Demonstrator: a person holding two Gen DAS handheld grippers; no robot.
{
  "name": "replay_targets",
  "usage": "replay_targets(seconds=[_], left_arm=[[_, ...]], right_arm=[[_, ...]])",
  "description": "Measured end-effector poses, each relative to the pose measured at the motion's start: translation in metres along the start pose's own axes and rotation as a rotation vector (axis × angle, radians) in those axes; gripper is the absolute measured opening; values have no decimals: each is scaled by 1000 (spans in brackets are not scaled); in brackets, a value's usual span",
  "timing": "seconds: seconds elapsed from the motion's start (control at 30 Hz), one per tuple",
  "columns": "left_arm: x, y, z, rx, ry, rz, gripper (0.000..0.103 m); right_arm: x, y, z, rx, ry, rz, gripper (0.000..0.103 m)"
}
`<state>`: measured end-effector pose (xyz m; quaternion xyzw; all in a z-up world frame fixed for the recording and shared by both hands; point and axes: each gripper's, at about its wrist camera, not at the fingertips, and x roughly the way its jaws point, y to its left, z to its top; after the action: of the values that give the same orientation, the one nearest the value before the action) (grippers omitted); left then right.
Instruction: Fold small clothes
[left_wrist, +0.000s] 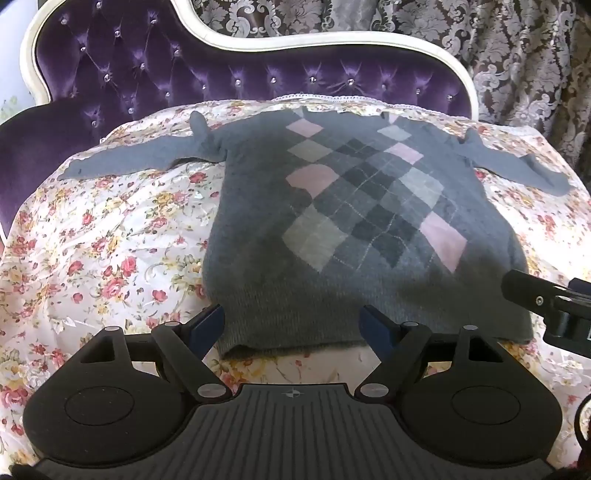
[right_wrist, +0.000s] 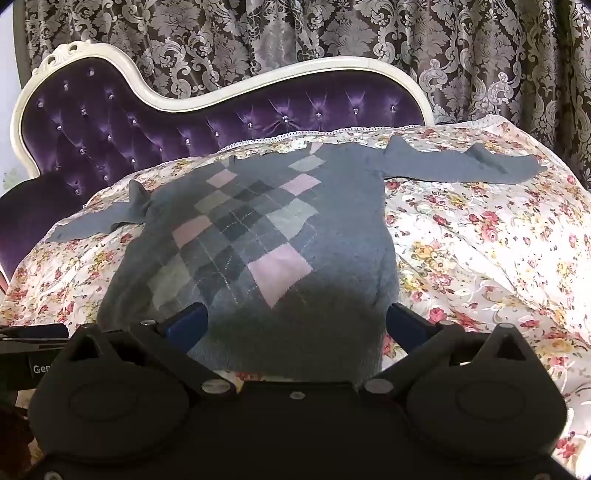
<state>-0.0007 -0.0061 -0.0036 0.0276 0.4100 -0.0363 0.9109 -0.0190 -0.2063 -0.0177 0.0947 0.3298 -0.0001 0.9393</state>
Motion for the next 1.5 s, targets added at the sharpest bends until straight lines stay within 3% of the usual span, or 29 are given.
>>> replay_targets(seconds=[1.5], left_arm=[[4, 1, -3, -18, 21, -16, 79]], right_arm=[[6, 1, -4, 36, 34, 24, 102]])
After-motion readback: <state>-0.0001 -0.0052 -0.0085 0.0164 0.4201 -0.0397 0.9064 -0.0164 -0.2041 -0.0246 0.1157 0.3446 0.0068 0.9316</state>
